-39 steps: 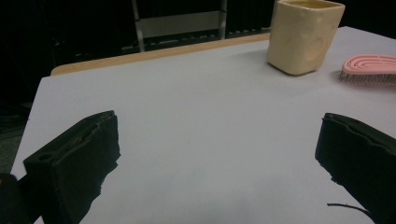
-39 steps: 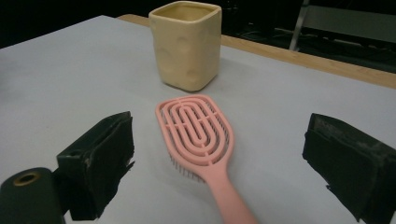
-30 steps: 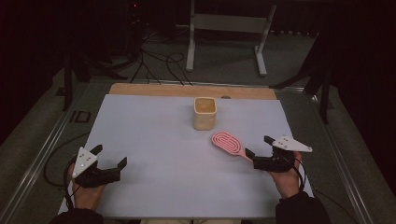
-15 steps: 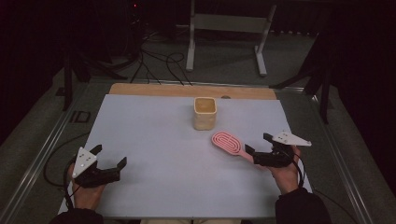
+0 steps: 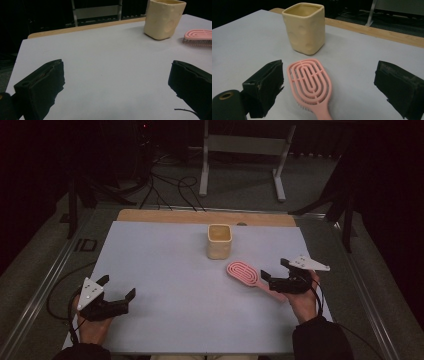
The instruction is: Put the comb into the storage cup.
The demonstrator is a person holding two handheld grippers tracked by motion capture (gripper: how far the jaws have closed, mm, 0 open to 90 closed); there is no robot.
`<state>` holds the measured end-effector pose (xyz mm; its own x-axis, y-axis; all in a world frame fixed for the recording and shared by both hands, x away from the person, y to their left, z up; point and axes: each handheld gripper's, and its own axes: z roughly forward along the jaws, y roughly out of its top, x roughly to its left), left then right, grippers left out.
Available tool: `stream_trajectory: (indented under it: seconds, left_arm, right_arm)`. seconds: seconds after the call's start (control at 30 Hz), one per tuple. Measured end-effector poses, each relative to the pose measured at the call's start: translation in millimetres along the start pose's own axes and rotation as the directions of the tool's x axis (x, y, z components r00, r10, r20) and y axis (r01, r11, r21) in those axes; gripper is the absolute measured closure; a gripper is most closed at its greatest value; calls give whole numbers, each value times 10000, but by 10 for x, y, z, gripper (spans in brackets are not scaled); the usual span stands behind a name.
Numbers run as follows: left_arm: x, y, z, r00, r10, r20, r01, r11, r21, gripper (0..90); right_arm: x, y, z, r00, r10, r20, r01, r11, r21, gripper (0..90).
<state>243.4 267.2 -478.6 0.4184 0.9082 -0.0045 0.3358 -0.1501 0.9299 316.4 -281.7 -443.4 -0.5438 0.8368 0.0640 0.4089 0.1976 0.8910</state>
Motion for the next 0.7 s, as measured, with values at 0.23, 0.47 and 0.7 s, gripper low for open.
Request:
stream_trajectory:
  seconds: [0.23,0.47,0.7]
  left_arm:
    - [8,0,-6,10000,-90,17,90,10000,-12,17]
    - [13,-5,-7,10000,-81,18,81,10000,-5,19]
    - [9,-3,-8,10000,-46,-5,46,10000,-22,20]
  right_arm:
    - [4,61,53,10000,-16,30,15,10000,90,79]
    - [11,69,101,10000,-86,18,86,9997,240,79]
    - [6,127,136,9998,-184,77,180,9990,411,79]
